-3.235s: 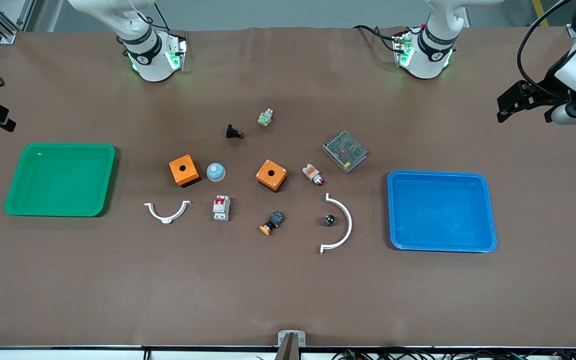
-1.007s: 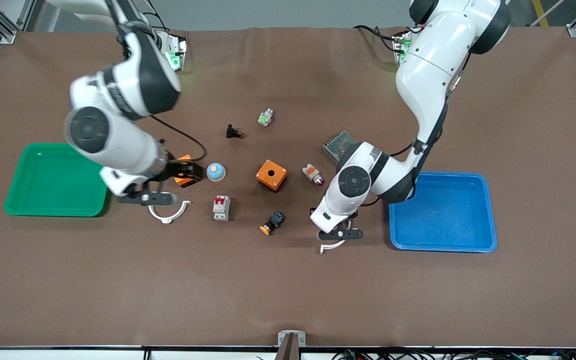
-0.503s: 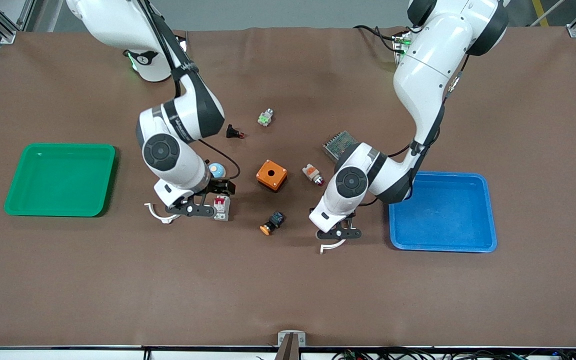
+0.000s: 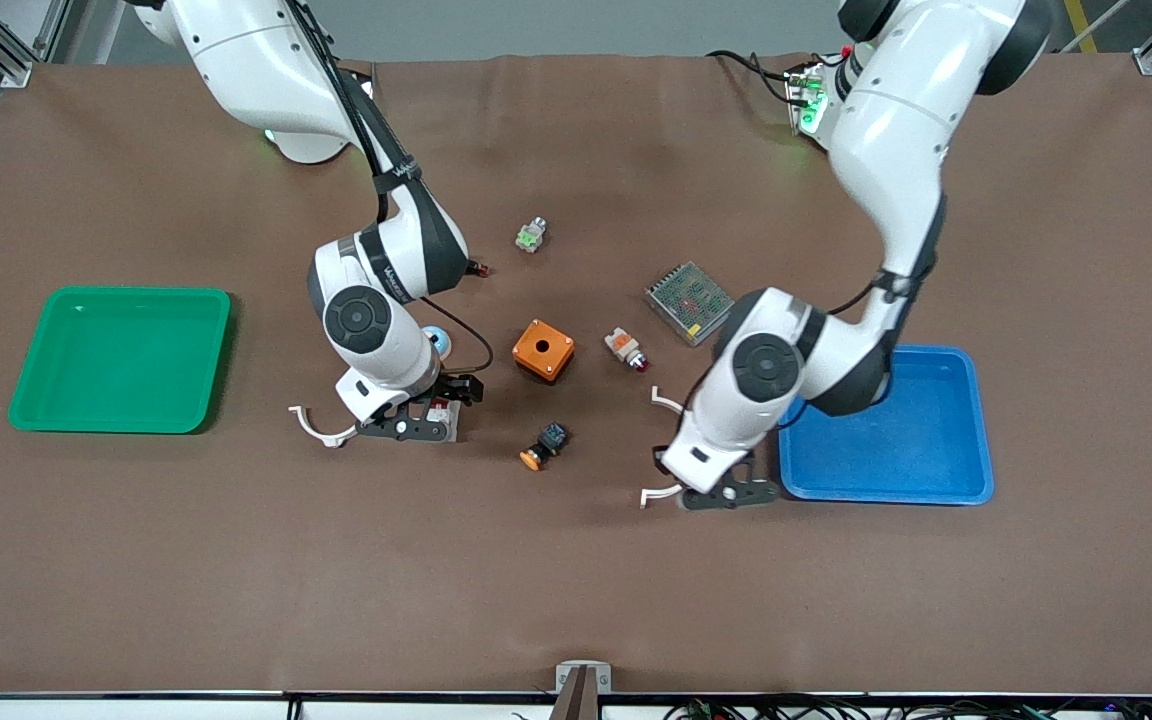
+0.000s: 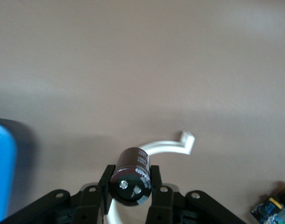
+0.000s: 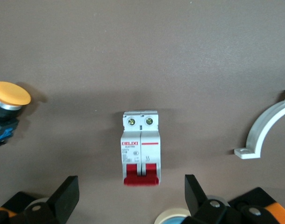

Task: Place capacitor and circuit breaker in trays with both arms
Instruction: 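Carry the capacitor into the blue tray while the right gripper grasps the breaker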

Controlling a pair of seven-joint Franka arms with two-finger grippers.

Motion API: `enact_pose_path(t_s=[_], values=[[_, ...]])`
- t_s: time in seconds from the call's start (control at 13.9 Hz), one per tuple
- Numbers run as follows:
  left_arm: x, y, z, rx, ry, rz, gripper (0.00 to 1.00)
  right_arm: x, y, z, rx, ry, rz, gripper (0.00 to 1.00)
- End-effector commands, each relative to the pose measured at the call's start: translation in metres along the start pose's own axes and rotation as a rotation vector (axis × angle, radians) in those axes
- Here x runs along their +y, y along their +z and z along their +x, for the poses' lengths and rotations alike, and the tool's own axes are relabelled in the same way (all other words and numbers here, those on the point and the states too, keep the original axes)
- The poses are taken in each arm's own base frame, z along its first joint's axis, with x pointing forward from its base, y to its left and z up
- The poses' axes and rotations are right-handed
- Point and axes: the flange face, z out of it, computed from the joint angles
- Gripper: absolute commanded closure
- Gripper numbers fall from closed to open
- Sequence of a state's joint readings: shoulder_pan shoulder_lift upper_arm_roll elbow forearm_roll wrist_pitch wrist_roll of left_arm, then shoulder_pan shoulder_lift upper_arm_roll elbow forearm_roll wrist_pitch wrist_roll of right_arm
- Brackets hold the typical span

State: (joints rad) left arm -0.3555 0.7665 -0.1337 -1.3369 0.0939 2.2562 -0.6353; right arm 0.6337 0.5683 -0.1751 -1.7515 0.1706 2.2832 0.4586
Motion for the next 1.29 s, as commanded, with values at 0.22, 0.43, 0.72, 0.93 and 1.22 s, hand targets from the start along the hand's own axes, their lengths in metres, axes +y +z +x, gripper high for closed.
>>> enact_pose_path(t_s=[0.22, 0.43, 0.72, 0.93, 1.22], values=[[-0.103, -0.033, 0.016, -0.029, -0.007, 0.146, 1.00, 0.001, 0.025, 0.003, 0.014, 0.003, -0.002, 0.00], [-0.176, -0.026, 0.024, -0.077, 0.035, 0.176, 1.00, -0.002, 0.029, 0.004, 0.021, 0.000, -0.001, 0.01], [-0.242, 0.009, 0.009, -0.068, 0.051, 0.156, 1.00, 0.004, 0.029, 0.009, 0.021, -0.025, -0.001, 0.43], [-0.281, 0.032, -0.004, -0.088, 0.024, 0.154, 1.00, 0.007, 0.027, 0.012, 0.023, -0.023, -0.001, 0.72], [-0.286, 0.044, -0.016, -0.113, 0.015, 0.155, 0.99, 0.014, 0.009, 0.017, 0.015, -0.012, 0.002, 0.80]])
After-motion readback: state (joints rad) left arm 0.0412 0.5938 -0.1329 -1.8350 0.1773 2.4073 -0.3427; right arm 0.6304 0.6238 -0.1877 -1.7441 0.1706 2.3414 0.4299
